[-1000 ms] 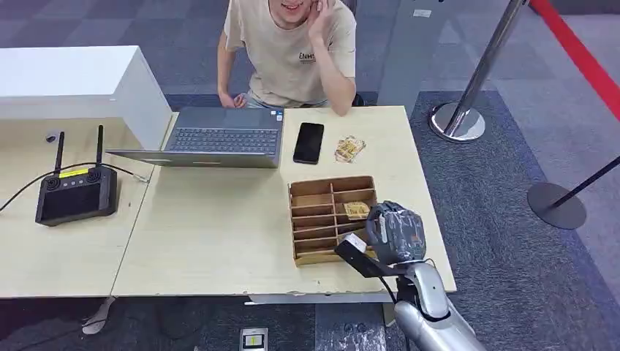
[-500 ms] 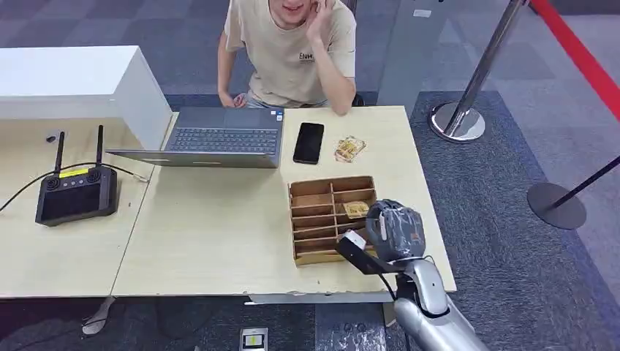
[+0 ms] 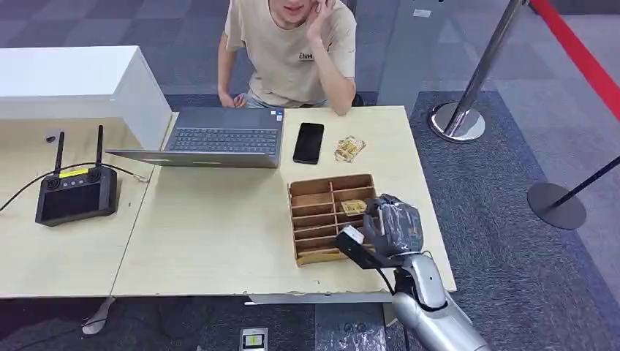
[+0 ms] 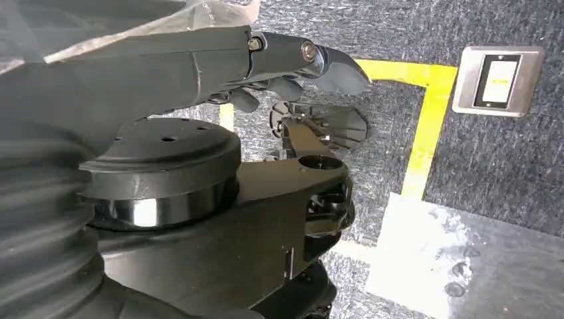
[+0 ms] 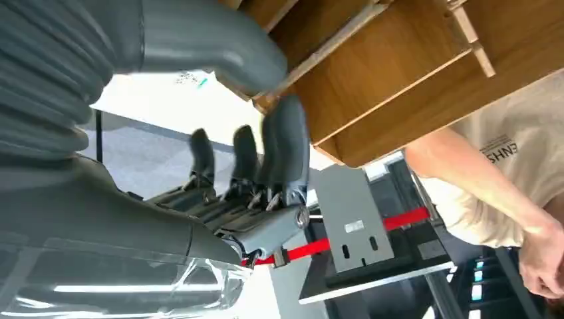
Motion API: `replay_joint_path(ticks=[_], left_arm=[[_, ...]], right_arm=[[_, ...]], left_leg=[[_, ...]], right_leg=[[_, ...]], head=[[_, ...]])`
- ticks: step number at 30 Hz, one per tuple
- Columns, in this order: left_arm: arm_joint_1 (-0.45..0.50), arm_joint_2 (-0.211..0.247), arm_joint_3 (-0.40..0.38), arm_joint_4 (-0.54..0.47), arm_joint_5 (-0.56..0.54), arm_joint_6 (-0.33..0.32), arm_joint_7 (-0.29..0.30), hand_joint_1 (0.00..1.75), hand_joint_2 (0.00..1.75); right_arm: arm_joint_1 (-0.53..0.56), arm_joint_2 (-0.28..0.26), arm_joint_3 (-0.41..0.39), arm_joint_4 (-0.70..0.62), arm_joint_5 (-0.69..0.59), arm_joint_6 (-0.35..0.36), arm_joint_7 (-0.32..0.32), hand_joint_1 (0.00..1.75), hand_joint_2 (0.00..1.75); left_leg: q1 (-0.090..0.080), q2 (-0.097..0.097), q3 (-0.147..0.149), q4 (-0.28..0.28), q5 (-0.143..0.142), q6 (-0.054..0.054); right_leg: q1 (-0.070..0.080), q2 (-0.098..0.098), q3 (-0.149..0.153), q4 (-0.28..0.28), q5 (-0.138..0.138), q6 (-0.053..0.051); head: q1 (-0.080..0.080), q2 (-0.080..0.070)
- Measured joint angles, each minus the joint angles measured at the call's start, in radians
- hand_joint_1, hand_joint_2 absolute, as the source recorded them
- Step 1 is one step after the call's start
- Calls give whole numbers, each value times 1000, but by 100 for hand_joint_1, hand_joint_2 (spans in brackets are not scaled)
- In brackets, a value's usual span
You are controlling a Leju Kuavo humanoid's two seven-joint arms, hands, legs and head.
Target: Pass the card to the sensor for recognition and then transmit it.
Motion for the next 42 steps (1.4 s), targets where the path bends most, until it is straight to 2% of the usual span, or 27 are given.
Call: replay_joint_path(ticks=[1,3,7,9,12,15,17,18,20,21,22,23,42], left_arm=[[0,0,0,0,0,0,0,0,175],[0,0,0,0,0,0,0,0,175],[0,0,0,0,0,1,0,0,175],[0,0,0,0,0,3,0,0,175],[0,0,0,0,0,3,-2,0,175],[0,0,0,0,0,3,-3,0,175],[0,0,0,0,0,3,-3,0,175],[0,0,0,0,0,3,-3,0,175],[0,0,0,0,0,3,-3,0,175],[0,0,0,0,1,3,-3,0,175],[0,0,0,0,1,3,-3,0,175],[0,-1,0,0,1,3,-3,0,175],[0,-8,0,0,11,8,-8,0,175]], right_arm=[[-1,-2,3,0,0,-1,5,75,175],[-3,-3,8,2,-5,-1,8,73,175],[-4,-5,15,7,-10,-2,9,23,175],[-4,-7,18,10,-11,-2,9,21,175],[-4,-8,22,10,-10,-3,14,28,175],[-4,-10,26,10,-9,-3,17,44,175],[-4,-12,28,9,-9,-3,22,66,175],[-4,-13,30,9,-9,-3,24,66,175],[-4,-16,32,9,-9,-3,24,89,175],[-4,-17,34,9,-9,-3,24,105,175],[-4,-17,35,9,-9,-3,24,150,175],[-4,-18,37,9,-9,-3,24,175,175],[-5,-34,47,6,7,2,43,175,175]], left_leg=[[0,0,0,0,0,0],[0,0,0,0,0,0],[0,0,0,0,0,0],[0,0,0,0,0,0],[0,0,0,0,0,0],[0,0,0,0,0,0],[0,0,0,0,0,0],[0,0,0,0,0,0],[0,0,0,0,0,0],[0,0,0,0,0,0],[0,0,0,0,0,0],[0,0,0,0,0,0],[0,0,1,0,0,0]], right_leg=[[0,0,0,0,0,0],[0,0,0,0,0,0],[0,0,0,0,0,0],[0,0,0,0,0,0],[0,0,0,0,0,0],[0,0,0,0,0,0],[0,0,0,0,0,0],[0,0,0,0,0,0],[0,0,0,0,0,0],[0,0,0,0,0,0],[0,0,0,0,0,0],[0,0,0,0,0,0],[0,0,1,0,0,0]], head=[[0,0],[0,0],[0,0],[0,0],[0,0],[0,0],[0,0],[0,0],[0,0],[0,0],[0,0],[0,0],[0,0]])
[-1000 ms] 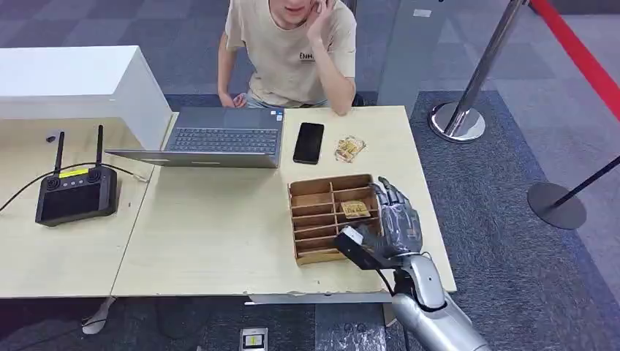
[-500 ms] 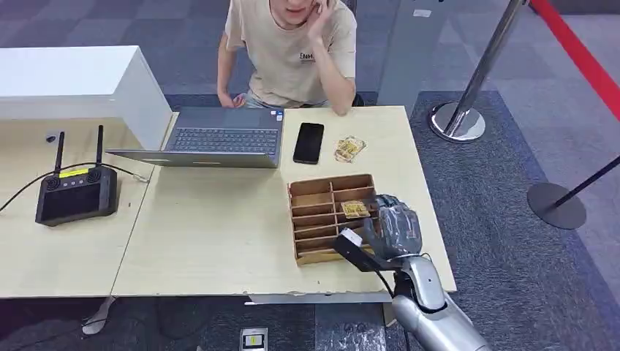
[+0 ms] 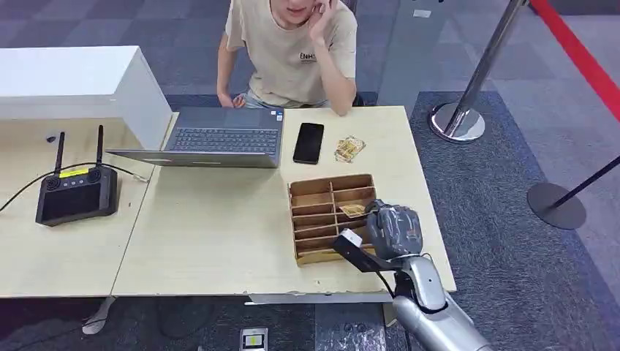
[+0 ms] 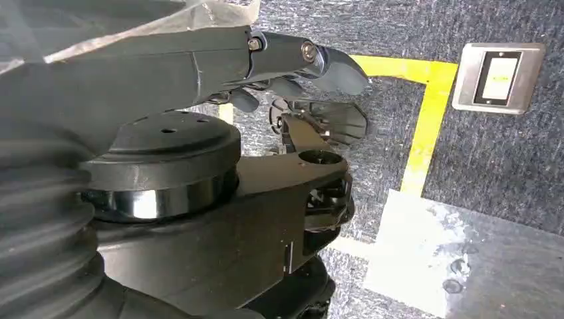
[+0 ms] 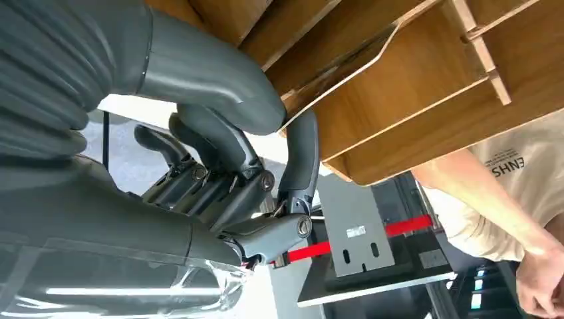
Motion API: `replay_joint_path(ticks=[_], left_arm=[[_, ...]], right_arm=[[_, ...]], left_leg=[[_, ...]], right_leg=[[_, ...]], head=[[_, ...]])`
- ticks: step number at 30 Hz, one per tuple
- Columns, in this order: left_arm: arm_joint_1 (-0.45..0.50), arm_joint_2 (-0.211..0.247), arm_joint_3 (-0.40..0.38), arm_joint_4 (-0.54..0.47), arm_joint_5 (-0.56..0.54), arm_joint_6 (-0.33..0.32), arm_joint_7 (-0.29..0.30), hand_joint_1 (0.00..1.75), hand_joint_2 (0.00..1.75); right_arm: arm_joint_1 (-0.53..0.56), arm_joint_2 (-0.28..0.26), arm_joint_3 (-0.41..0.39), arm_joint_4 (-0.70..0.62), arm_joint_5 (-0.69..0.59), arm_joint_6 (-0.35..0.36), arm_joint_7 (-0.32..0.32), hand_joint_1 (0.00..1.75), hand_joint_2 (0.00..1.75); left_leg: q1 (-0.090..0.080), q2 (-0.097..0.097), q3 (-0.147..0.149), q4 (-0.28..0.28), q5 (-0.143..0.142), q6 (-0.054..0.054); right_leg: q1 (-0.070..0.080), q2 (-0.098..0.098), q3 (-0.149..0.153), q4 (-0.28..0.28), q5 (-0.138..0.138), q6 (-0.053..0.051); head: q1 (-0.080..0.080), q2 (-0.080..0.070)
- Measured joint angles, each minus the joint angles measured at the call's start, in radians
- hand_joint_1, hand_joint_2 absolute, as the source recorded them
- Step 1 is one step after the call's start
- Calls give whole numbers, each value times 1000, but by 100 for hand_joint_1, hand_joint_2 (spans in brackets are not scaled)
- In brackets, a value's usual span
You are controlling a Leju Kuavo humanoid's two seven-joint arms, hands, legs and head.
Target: Pass the card to the sensor for recognition and then transmit it.
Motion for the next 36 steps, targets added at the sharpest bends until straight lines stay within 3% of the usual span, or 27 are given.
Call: replay_joint_path(ticks=[8,16,20,36], left_arm=[[0,0,0,0,-1,2,9,0,175],[0,0,0,0,-12,2,-14,0,175],[0,0,0,0,-15,2,-23,0,175],[0,0,0,0,-15,12,-14,0,175]], right_arm=[[0,-3,0,-2,-2,-6,-10,175,175],[10,34,-82,-44,-42,-6,-205,175,175],[9,63,-138,-77,-59,-7,-255,175,175],[1,110,-224,-110,-71,-6,-262,175,175]], left_leg=[[0,0,1,0,0,0],[0,0,1,0,0,0],[0,0,1,0,0,0],[0,0,1,0,0,0]], right_leg=[[0,0,0,0,0,0],[0,0,1,0,0,0],[0,0,1,0,0,0],[0,0,1,0,0,0]], head=[[0,0],[0,0],[0,0],[0,0]])
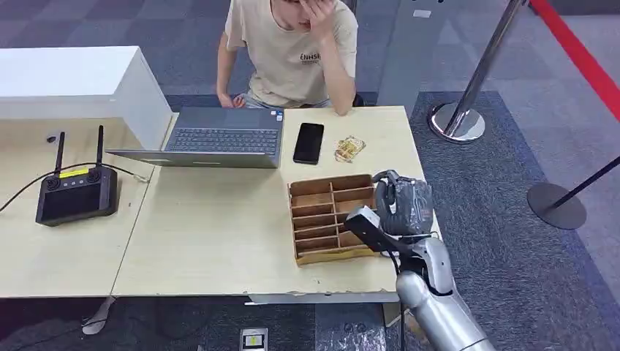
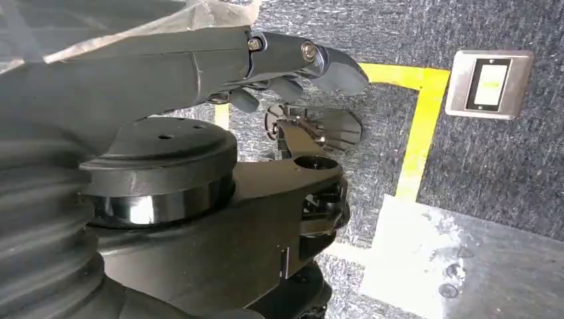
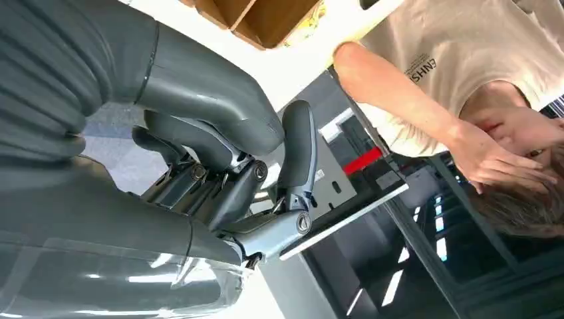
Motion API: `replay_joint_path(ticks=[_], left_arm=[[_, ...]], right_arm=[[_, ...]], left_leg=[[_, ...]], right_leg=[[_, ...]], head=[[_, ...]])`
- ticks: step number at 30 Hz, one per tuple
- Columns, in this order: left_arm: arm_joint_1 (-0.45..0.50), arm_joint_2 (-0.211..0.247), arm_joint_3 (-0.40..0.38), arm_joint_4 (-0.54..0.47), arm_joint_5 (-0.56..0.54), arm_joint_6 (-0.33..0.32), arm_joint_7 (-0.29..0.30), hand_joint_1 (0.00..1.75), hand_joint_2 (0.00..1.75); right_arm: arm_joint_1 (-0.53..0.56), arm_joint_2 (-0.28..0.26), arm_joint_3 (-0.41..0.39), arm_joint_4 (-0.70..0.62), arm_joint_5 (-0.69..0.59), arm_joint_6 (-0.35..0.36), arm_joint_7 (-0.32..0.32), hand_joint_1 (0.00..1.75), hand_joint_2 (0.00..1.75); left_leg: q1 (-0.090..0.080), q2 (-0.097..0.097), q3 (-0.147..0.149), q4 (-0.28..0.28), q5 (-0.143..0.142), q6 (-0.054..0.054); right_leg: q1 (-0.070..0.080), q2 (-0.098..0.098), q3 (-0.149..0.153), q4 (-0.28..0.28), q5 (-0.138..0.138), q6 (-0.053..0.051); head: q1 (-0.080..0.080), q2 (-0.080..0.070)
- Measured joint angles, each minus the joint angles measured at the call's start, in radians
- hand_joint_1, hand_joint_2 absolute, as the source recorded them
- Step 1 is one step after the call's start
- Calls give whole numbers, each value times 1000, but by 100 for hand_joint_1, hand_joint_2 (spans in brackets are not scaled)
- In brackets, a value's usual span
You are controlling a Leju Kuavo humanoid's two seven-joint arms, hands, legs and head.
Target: Pass the card to the sensor for recognition and then transmit it.
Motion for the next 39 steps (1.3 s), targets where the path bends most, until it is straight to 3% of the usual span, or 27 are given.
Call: replay_joint_path(ticks=[4,5,6,7,8,9,14,15,20,25,26,30,34,39], left_arm=[[0,0,0,0,0,0,0,0,175],[0,0,0,0,0,0,-1,0,175],[0,0,0,0,0,-2,-1,0,175],[0,0,0,0,0,-2,-2,0,175],[0,0,0,0,0,-2,-2,0,175],[0,0,0,0,0,-4,-2,0,175],[0,0,0,0,0,-9,-1,0,175],[0,0,0,0,0,-10,-1,0,175],[0,0,0,0,0,-10,0,0,175],[0,1,0,0,0,-14,-2,0,175],[0,2,0,0,0,-14,-3,0,175],[0,3,0,0,-4,-20,-5,0,175],[0,6,-1,0,-10,-23,-5,0,175],[0,9,-2,0,-13,-24,-5,0,175]], right_arm=[[-9,0,-5,0,-8,0,7,175,175],[-16,-1,-4,0,-15,0,17,168,175],[-23,-2,-3,0,-23,0,27,65,175],[-31,-3,-3,0,-31,0,38,24,175],[-39,-6,-1,0,-42,0,49,24,175],[-47,-11,6,0,-59,0,62,0,175],[-60,-27,27,-11,-146,0,71,0,175],[-60,-32,32,-15,-176,0,65,0,0],[-62,-60,61,-50,-355,15,17,0,0],[-63,-86,80,-108,-638,102,-124,0,0],[-63,-92,84,-121,-657,115,-142,0,175],[-74,-111,99,-164,-677,159,-153,0,175],[-105,-132,128,-187,-585,199,-107,0,175],[-128,-143,163,-198,-508,201,-68,0,175]], left_leg=[[0,0,0,0,0,0],[0,0,0,0,0,0],[0,0,0,0,0,0],[0,0,0,0,0,0],[0,0,0,0,0,0],[0,0,0,0,0,0],[0,0,0,0,0,0],[0,0,0,0,0,0],[0,0,0,0,0,0],[0,0,0,0,0,0],[0,0,0,0,0,0],[0,0,0,0,0,0],[0,0,0,0,0,0],[0,0,0,0,0,0]], right_leg=[[0,0,0,0,0,0],[0,0,0,0,0,0],[0,0,0,0,0,0],[0,0,0,0,0,0],[0,0,0,0,0,0],[0,0,0,0,0,0],[0,0,0,0,0,0],[0,0,0,0,0,0],[0,0,0,0,0,0],[0,0,0,0,0,0],[0,0,0,0,0,0],[0,0,0,0,0,0],[0,0,0,0,0,0],[0,0,0,0,0,0]], head=[[0,0],[0,0],[0,0],[0,0],[0,0],[0,0],[0,0],[0,0],[0,0],[0,0],[0,0],[0,0],[0,0],[0,0]])
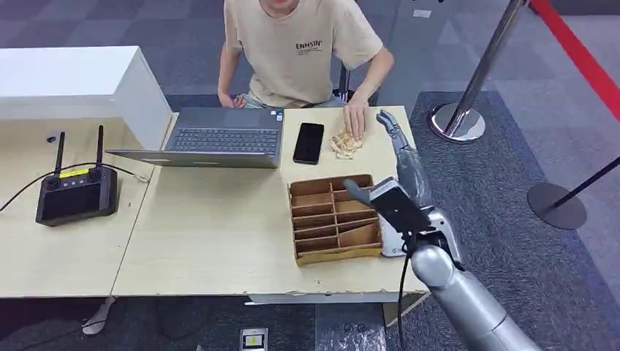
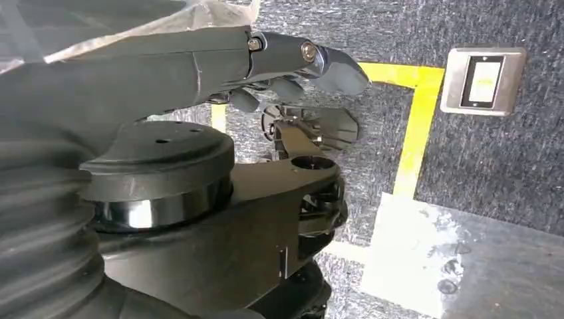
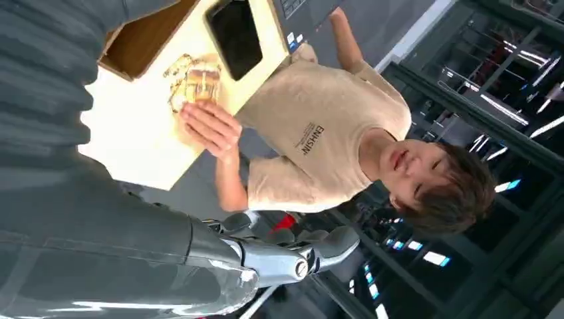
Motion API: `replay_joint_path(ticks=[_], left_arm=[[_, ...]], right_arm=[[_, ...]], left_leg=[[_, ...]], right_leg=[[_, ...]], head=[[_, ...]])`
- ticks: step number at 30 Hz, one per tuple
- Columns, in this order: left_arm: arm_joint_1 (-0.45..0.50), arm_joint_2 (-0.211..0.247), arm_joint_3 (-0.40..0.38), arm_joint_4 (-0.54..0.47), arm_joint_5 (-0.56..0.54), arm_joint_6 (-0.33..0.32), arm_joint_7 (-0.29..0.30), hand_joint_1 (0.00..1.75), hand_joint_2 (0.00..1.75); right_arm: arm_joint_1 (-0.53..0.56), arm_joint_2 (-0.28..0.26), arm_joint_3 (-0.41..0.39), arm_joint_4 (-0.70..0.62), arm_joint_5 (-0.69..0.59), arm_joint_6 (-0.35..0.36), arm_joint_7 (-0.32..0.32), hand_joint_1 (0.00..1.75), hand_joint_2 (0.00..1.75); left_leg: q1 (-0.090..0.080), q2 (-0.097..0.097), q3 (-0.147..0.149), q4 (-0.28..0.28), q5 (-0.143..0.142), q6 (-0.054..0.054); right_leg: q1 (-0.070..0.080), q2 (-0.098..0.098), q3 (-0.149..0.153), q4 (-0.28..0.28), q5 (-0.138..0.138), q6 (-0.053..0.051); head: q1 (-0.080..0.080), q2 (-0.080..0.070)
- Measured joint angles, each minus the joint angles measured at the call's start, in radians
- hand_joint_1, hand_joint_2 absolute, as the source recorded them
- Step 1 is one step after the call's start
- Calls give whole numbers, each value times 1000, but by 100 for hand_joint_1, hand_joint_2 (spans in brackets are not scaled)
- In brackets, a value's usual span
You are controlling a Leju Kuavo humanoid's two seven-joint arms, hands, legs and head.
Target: Pass the card to the sensor for recognition and then transmit it.
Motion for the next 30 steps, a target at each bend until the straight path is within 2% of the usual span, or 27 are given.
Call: replay_joint_path(ticks=[9,10,11,12,22,30], left_arm=[[0,1,0,0,-6,0,0,0,175],[0,1,0,0,-6,0,0,0,175],[0,2,-1,0,-6,0,0,0,175],[0,2,-2,0,-6,0,0,0,175],[0,3,-6,0,-15,-3,0,0,175],[0,6,-7,0,-15,-2,0,0,175]], right_arm=[[-16,-9,39,1,116,-8,50,0,175],[-17,-10,42,1,125,-10,53,24,175],[-18,-12,47,1,135,-13,60,131,175],[-18,-13,50,1,142,-14,61,175,175],[-27,-23,77,5,237,-16,95,175,175],[-30,-27,93,10,261,-15,108,175,175]], left_leg=[[0,0,0,0,0,0],[0,0,0,0,0,0],[0,0,0,0,0,0],[0,0,0,0,0,0],[0,0,0,0,0,0],[0,0,0,0,0,0]], right_leg=[[0,0,0,0,0,0],[0,0,0,0,0,0],[0,0,0,0,0,0],[0,0,0,0,0,0],[0,0,0,0,0,0],[0,0,0,0,0,0]], head=[[0,0],[0,0],[0,0],[0,0],[0,0],[0,0]])
